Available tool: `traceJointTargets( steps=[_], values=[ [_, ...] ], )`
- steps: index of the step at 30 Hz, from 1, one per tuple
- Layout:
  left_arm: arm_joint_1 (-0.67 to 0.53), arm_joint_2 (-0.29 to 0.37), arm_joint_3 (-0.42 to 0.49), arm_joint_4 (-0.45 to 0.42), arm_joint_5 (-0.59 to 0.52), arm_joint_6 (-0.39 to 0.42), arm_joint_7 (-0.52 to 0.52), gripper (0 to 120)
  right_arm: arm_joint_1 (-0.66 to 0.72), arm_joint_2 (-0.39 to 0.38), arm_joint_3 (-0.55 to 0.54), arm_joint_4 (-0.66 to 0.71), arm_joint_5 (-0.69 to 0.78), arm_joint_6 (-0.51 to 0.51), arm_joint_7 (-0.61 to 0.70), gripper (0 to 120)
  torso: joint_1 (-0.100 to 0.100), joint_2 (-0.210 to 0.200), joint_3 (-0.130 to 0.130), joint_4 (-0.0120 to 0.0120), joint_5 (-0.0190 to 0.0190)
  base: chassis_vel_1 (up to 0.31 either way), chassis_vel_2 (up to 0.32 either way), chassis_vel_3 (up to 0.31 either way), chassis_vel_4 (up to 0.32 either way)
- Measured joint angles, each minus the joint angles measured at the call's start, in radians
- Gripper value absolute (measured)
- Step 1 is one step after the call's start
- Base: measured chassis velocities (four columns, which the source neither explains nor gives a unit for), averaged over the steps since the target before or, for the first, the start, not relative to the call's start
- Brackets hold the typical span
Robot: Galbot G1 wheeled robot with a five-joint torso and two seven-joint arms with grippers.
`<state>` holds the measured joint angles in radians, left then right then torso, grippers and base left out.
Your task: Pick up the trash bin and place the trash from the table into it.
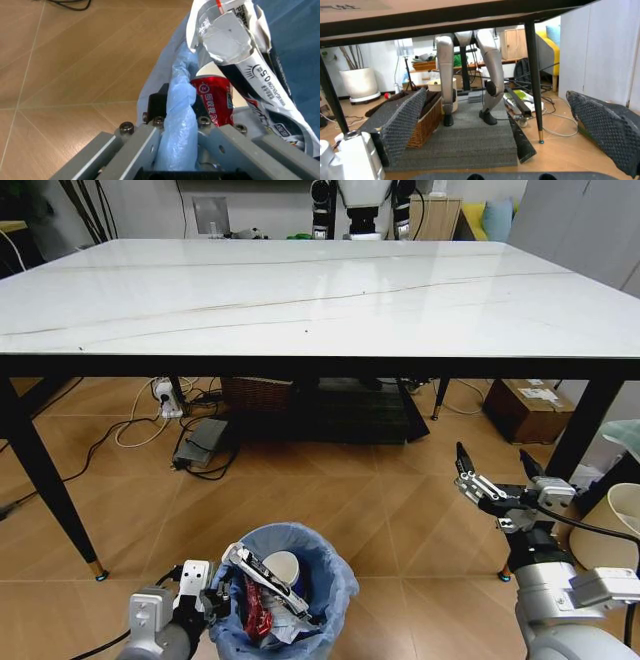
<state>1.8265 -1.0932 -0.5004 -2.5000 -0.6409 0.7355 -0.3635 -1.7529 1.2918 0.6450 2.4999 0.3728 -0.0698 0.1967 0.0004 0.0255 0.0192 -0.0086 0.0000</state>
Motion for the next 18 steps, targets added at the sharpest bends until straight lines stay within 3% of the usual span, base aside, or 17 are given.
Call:
traceJointTargets(
  steps=[12, 18],
  values=[
    [0.039, -0.033, -0.057, 0.000, -0.040, 0.000, -0.059, 0, 0.005, -0.004, -0.001, 0.000, 0.003, 0.000, 0.002, 100, 0.000, -0.008, -0.009, 0.0000, 0.0000, 0.000, 0.000, 0.000, 0.000],
    [0.001, -0.071, -0.094, 0.000, -0.129, 0.000, -0.141, 0, 0.009, -0.006, 0.002, 0.000, 0.006, 0.002, 0.003, 100, 0.000, -0.006, -0.007, -0.0001, 0.0000, 0.000, 0.000, 0.000, 0.000]
  ],
)
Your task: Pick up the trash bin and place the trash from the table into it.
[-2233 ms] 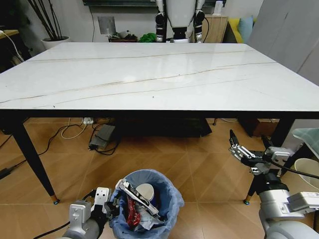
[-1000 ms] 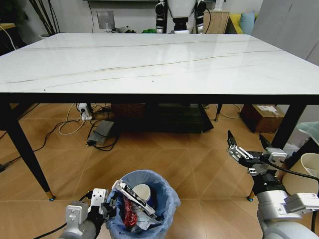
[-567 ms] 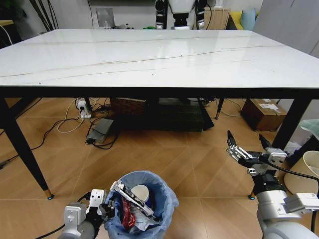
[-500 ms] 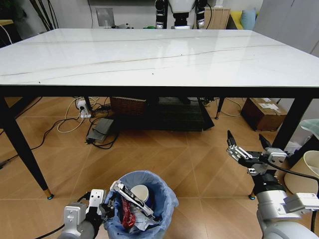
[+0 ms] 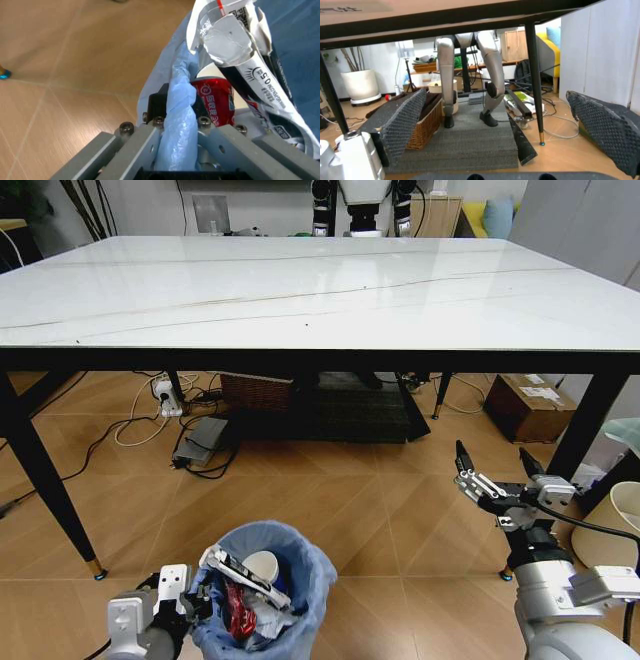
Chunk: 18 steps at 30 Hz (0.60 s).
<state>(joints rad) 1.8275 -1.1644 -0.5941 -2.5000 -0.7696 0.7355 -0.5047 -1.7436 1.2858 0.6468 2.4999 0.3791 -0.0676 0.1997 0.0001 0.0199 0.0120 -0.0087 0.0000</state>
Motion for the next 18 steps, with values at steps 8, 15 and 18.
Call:
traceJointTargets(
  steps=[8, 15, 18],
  values=[
    [-0.050, -0.019, -0.035, 0.054, -0.008, 0.000, -0.008, 0, 0.007, -0.011, 0.006, 0.000, 0.010, 0.002, 0.001, 100, 0.000, 0.003, 0.002, 0.0001, 0.0000, 0.000, 0.000, 0.000, 0.000],
    [-0.075, -0.033, -0.031, 0.135, 0.030, 0.000, -0.003, 0, 0.009, -0.011, 0.006, 0.000, 0.012, 0.005, 0.001, 100, 0.000, 0.004, 0.004, 0.0001, 0.0000, 0.000, 0.000, 0.000, 0.000],
    [-0.086, -0.033, -0.031, 0.159, 0.035, 0.000, -0.002, 0, 0.010, -0.011, 0.006, 0.000, 0.012, 0.005, 0.001, 100, 0.000, 0.005, 0.004, 0.0000, 0.0000, 0.000, 0.000, 0.000, 0.000]
  ],
)
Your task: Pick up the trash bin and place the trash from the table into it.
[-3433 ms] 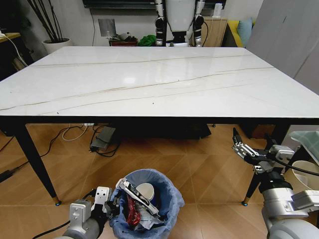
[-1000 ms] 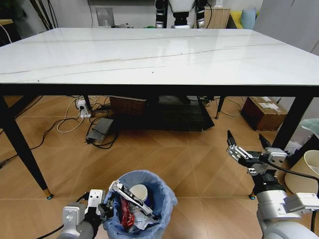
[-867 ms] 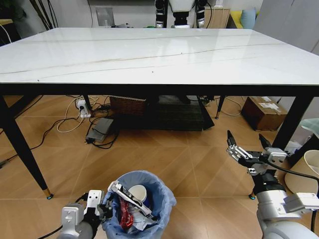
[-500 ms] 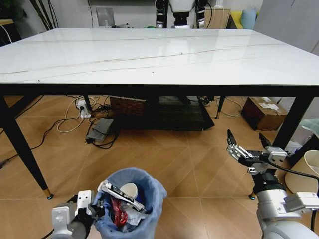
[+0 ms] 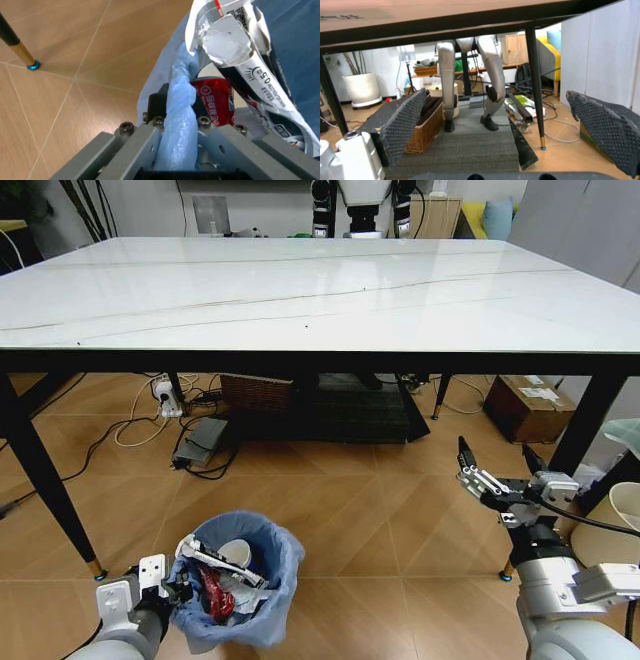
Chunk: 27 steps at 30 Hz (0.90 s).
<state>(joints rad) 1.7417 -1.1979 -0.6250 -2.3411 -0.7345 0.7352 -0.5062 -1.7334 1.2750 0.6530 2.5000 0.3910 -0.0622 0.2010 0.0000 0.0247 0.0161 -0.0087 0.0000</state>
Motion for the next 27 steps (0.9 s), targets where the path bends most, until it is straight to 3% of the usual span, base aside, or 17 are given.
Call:
traceJointTargets(
  steps=[7, 27],
  values=[
    [-0.010, -0.018, 0.011, 0.086, 0.056, -0.016, 0.040, 0, 0.001, 0.000, 0.000, 0.000, 0.000, 0.001, 0.000, 100, 0.000, 0.001, 0.001, 0.0001, 0.0000, 0.000, 0.000, 0.000, 0.000],
    [-0.015, -0.038, 0.008, 0.177, 0.161, -0.079, 0.155, 0, -0.004, 0.003, 0.002, 0.000, -0.003, 0.003, -0.001, 100, 0.000, 0.003, 0.002, 0.0000, 0.0001, 0.000, 0.000, 0.000, 0.000]
  ],
)
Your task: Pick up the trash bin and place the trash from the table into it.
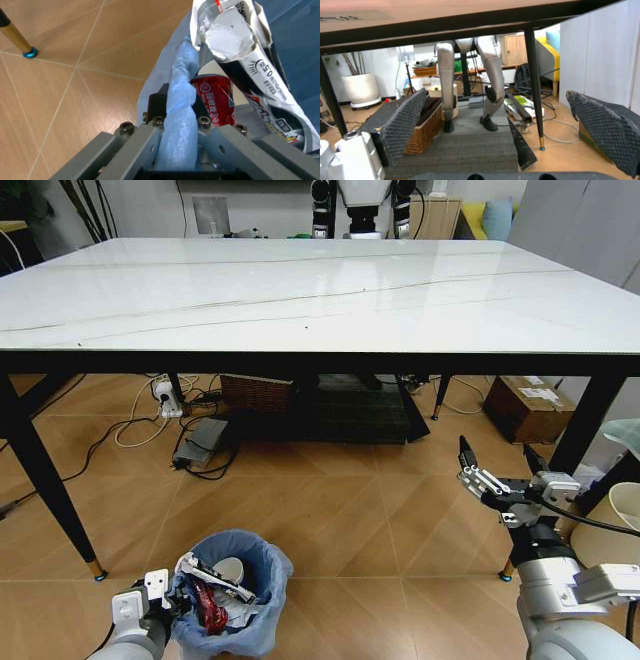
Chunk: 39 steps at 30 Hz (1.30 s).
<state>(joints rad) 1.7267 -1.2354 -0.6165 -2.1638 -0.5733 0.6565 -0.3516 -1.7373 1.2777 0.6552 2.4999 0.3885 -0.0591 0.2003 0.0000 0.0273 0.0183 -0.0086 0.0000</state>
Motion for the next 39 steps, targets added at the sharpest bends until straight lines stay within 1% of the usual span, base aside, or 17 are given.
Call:
traceJointTargets(
  steps=[8, 18, 30, 34, 35, 36, 37, 38, 39],
  values=[
    [0.000, -0.011, -0.004, 0.032, 0.007, -0.028, 0.038, 0, -0.003, 0.000, 0.000, 0.000, -0.004, 0.001, -0.001, 100, 0.000, 0.000, 0.000, 0.0000, 0.0000, 0.000, 0.000, 0.000, 0.000],
    [-0.004, -0.017, -0.008, 0.066, 0.022, -0.044, 0.058, 0, -0.004, 0.001, 0.001, 0.000, -0.005, 0.002, -0.001, 100, 0.000, 0.001, 0.001, 0.0000, -0.0001, 0.000, 0.000, 0.000, 0.000],
    [-0.005, -0.022, -0.009, 0.083, 0.039, -0.053, 0.078, 0, -0.004, 0.001, 0.003, 0.000, -0.006, 0.002, -0.001, 100, 0.000, 0.001, 0.001, 0.0000, 0.0000, 0.000, 0.000, 0.000, 0.000],
    [-0.003, -0.025, -0.009, 0.083, 0.044, -0.054, 0.086, 18, -0.004, 0.000, 0.004, 0.000, -0.006, 0.003, -0.001, 100, 0.000, 0.001, 0.001, 0.0000, 0.0001, 0.000, 0.000, 0.000, 0.000],
    [-0.003, -0.025, -0.009, 0.083, 0.044, -0.054, 0.086, 18, -0.004, 0.000, 0.004, 0.000, -0.006, 0.003, -0.001, 100, 0.000, 0.001, 0.001, 0.0000, 0.0001, 0.000, 0.000, 0.000, 0.000],
    [-0.003, -0.026, -0.009, 0.085, 0.048, -0.055, 0.087, 25, -0.005, 0.000, 0.004, 0.000, -0.006, 0.003, -0.001, 100, 0.000, 0.001, 0.001, 0.0000, 0.0000, 0.000, 0.000, 0.000, 0.000],
    [-0.003, -0.026, -0.008, 0.085, 0.050, -0.056, 0.087, 29, -0.005, 0.000, 0.005, 0.000, -0.006, 0.003, -0.001, 100, 0.000, 0.001, 0.001, 0.0000, 0.0000, 0.000, 0.000, 0.000, 0.000],
    [-0.003, -0.026, -0.008, 0.085, 0.050, -0.056, 0.087, 29, -0.005, 0.000, 0.005, 0.000, -0.006, 0.003, -0.001, 100, 0.000, 0.001, 0.001, 0.0000, 0.0000, 0.000, 0.000, 0.000, 0.000],
    [-0.003, -0.027, -0.008, 0.085, 0.051, -0.057, 0.087, 32, -0.005, 0.000, 0.005, 0.000, -0.006, 0.003, -0.001, 100, 0.000, 0.001, 0.001, 0.0000, 0.0000, 0.000, 0.000, 0.000, 0.000]
  ],
)
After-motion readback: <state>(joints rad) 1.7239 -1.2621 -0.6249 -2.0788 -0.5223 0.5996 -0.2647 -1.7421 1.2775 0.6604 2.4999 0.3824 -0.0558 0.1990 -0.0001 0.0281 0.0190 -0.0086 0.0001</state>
